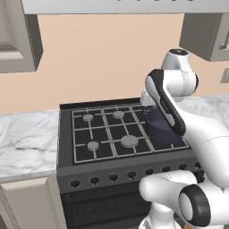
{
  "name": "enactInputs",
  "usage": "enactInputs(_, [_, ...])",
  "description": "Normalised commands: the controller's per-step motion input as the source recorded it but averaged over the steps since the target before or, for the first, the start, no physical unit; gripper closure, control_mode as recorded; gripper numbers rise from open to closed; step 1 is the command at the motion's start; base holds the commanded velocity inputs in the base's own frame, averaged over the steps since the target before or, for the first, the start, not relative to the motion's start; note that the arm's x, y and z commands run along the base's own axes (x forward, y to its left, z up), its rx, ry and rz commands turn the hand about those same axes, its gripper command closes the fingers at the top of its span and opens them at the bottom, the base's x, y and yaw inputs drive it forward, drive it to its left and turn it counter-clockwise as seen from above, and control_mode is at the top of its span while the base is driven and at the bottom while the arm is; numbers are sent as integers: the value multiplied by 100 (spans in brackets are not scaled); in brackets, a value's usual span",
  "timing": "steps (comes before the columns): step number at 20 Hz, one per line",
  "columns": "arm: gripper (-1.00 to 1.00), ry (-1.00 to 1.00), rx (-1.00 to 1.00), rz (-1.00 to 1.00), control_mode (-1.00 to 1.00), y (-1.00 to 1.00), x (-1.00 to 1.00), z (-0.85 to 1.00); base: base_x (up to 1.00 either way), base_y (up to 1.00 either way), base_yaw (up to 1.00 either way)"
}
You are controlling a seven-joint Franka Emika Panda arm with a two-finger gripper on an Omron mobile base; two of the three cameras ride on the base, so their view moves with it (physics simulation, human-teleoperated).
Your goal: Retrieve the frozen meat and place it in the pot on a burner. Then turn the burner on.
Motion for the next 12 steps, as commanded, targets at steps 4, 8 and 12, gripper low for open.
enactInputs(4, [-100,0,0,-2,-100,-21,-31,-4,0,0,0])
enactInputs(8, [-100,0,0,-11,-100,-47,-77,-18,0,0,0])
enactInputs(12, [-100,0,0,-16,-100,-38,-68,-10,0,0,0])
